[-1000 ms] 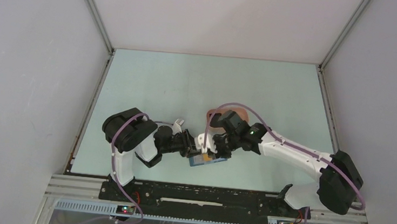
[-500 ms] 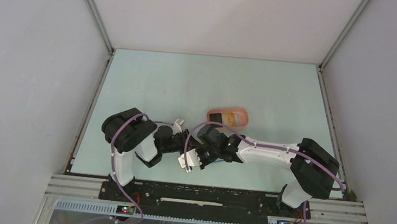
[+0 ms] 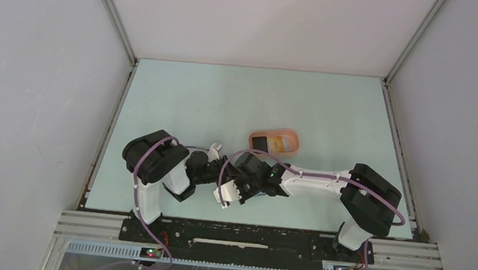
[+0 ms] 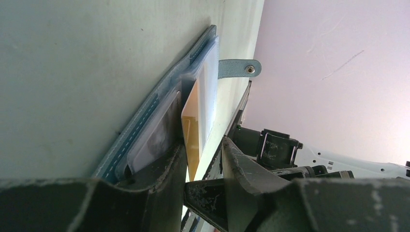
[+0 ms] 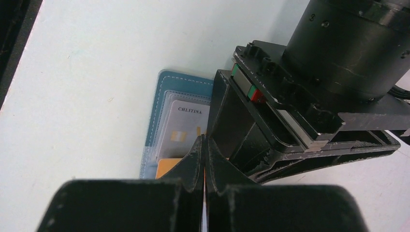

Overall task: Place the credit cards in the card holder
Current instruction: Insert the credit card into the card holder.

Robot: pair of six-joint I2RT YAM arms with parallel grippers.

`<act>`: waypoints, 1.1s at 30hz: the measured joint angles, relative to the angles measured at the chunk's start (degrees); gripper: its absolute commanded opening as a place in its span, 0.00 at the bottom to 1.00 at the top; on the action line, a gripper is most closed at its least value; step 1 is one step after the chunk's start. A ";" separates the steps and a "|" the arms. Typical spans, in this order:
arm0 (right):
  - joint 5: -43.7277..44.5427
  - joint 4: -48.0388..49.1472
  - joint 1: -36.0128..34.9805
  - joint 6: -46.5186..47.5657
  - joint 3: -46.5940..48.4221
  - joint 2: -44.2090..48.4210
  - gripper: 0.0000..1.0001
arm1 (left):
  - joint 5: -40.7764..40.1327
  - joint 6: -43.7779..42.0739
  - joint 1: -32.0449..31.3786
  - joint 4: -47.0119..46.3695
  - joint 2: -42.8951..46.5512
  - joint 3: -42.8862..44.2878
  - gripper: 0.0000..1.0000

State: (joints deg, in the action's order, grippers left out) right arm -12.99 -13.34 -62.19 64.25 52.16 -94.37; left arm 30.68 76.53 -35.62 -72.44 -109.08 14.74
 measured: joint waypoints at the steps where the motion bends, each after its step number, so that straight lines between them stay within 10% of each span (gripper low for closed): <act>1: 0.15 0.04 -0.07 0.02 0.00 -0.04 0.00 | 0.00 0.00 0.00 0.02 0.00 0.00 0.38; 33: 2.23 -2.84 6.64 -0.57 -3.17 3.26 0.00 | 0.11 0.00 -0.04 0.81 -0.11 0.87 0.39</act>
State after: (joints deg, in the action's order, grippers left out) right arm -10.76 -16.19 -55.55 63.68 48.99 -91.11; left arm 30.79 76.53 -35.66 -71.64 -109.19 15.62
